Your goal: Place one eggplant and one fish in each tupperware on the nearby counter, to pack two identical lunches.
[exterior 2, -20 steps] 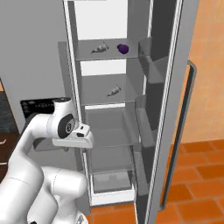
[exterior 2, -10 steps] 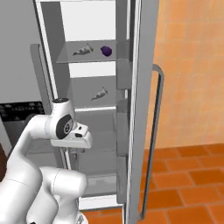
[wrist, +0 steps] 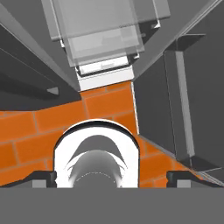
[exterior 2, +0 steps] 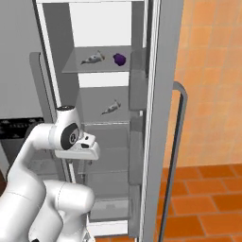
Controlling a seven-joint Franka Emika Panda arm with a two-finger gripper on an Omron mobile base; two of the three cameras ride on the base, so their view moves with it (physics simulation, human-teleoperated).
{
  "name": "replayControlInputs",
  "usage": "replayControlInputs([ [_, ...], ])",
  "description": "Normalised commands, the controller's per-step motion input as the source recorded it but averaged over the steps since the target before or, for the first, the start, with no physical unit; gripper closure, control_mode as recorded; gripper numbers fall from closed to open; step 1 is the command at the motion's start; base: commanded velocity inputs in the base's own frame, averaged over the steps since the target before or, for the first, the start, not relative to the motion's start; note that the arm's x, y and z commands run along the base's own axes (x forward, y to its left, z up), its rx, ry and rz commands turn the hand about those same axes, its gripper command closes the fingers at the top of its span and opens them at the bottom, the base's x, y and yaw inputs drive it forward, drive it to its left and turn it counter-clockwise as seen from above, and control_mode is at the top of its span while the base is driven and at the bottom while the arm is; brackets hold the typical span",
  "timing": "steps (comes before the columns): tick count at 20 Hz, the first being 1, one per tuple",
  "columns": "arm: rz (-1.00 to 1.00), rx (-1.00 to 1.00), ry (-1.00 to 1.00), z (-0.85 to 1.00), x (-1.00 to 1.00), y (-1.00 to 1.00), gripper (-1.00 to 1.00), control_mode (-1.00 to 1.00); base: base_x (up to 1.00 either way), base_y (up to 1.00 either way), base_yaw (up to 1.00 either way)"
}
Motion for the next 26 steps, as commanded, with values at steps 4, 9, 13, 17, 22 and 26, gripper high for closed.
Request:
replayControlInputs([
  [4,0.00,0.00,0.00,0.00,0.00,0.00,-1.00,1.00,0.04,-0.47,0.13],
  [9,0.00,0.00,0.00,0.00,0.00,0.00,-1.00,1.00,0.29,-0.16,0.03],
  [13,0.00,0.00,0.00,0.00,0.00,0.00,-1.00,1.00,0.51,-0.02,0.02],
  [17,0.00,0.00,0.00,0.00,0.00,0.00,-1.00,1.00,0.14,-0.15,0.05],
  [22,0.00,0.00,0.00,0.00,0.00,0.00,-1.00,1.00,0.00,0.00,0.00],
  [26,0.07,0.00,-0.24,0.11,0.00,0.00,-1.00,-1.00,0.00,0.00,0.00],
])
